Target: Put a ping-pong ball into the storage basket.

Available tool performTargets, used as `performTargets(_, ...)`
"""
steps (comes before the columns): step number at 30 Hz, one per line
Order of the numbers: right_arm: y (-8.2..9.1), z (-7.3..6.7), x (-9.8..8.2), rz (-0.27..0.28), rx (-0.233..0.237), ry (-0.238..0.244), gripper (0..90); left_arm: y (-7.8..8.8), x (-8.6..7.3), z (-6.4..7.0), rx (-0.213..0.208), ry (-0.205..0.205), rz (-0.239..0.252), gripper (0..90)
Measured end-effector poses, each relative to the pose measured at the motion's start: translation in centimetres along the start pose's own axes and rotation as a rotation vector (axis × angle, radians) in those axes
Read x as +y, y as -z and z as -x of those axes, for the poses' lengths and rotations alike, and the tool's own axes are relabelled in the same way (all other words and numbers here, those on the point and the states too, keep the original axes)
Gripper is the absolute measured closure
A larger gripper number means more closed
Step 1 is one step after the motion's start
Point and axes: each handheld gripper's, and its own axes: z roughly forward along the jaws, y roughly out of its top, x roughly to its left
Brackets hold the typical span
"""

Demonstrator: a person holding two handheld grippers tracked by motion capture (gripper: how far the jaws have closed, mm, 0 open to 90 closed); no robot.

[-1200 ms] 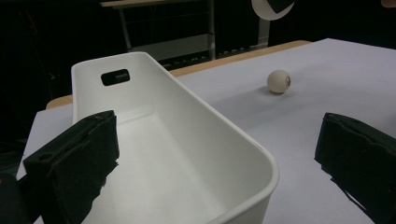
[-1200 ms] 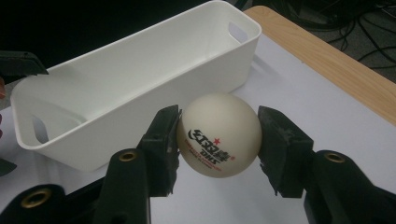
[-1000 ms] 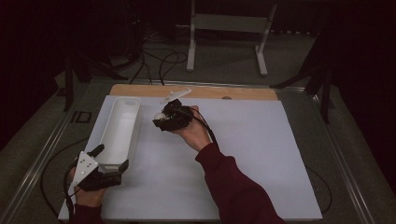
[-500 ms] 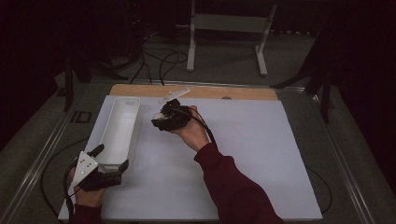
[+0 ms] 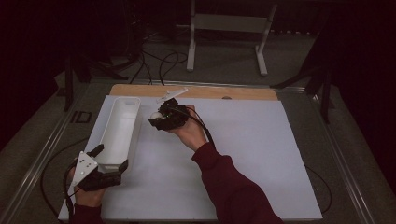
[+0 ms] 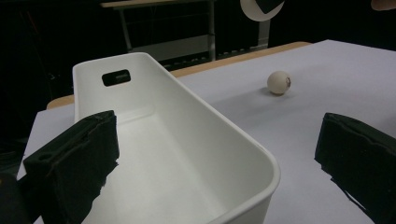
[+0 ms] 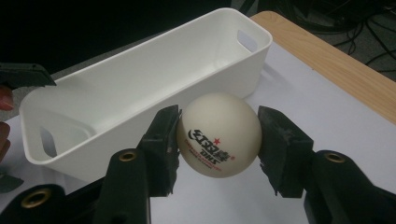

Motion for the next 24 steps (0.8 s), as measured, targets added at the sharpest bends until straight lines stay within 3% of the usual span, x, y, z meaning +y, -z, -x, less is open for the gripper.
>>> performTargets(24,-1.2,-1.1,1.0,0.000,0.023,0.021,50.2,0.1,0.0,0.0,-0.002,0.002,0.002,0.6)
